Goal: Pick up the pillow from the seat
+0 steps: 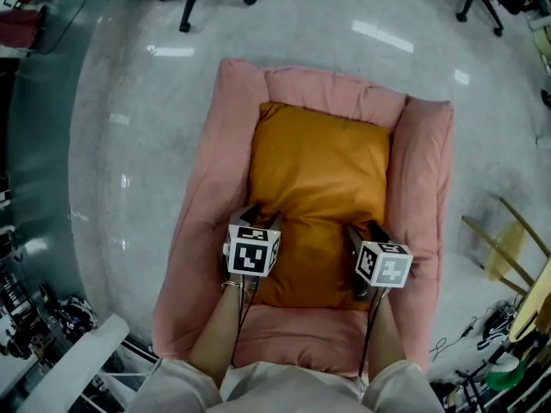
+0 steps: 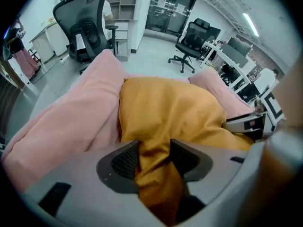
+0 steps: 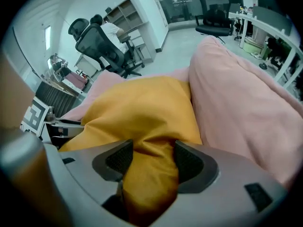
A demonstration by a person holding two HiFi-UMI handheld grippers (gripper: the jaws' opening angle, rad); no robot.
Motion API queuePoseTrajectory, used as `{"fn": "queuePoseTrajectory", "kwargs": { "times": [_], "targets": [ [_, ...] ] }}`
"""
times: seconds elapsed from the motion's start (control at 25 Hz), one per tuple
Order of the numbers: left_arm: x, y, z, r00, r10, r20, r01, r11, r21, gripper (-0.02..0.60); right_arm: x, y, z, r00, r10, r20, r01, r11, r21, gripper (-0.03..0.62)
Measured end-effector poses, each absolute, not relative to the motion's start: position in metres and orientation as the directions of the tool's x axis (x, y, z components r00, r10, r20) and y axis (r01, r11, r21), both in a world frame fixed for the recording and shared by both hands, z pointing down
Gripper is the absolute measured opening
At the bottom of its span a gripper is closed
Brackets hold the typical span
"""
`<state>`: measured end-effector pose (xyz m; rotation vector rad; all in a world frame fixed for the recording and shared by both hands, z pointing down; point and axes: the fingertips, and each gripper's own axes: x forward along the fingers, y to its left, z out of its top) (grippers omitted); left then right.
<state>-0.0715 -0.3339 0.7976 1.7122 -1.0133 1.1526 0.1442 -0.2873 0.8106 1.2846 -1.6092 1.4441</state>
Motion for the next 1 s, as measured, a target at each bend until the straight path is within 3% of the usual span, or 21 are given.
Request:
{"fn": "queuePoseTrajectory", "kwargs": {
  "times": [0.24, 0.64, 1.0],
  "targets": [
    [-0.067, -0.335, 0.808, 0.269, -0.148, 0.952, -0.918, -0.34, 0.207, 0.186, 0.14, -0.289, 0.821, -0.358, -0.221, 0.907, -0.927, -0.037, -0.374, 0.25],
    [-0.052, -0.334, 0.794, 0.301, -0.164, 0.939, -0.9, -0.374, 0.223, 0.034, 0.135, -0.29, 0.806, -0.387, -0.274, 0.88, -0.919, 0.039, -0.392, 0.048],
    [-0.051, -0.343, 0.765, 0.339, -0.232, 0.912, -0.906, -0.34, 0.251, 0.026, 0.14, -0.295, 0.782, -0.361, -0.342, 0.867, -0.929, 0.049, -0.367, 0.038]
  ]
}}
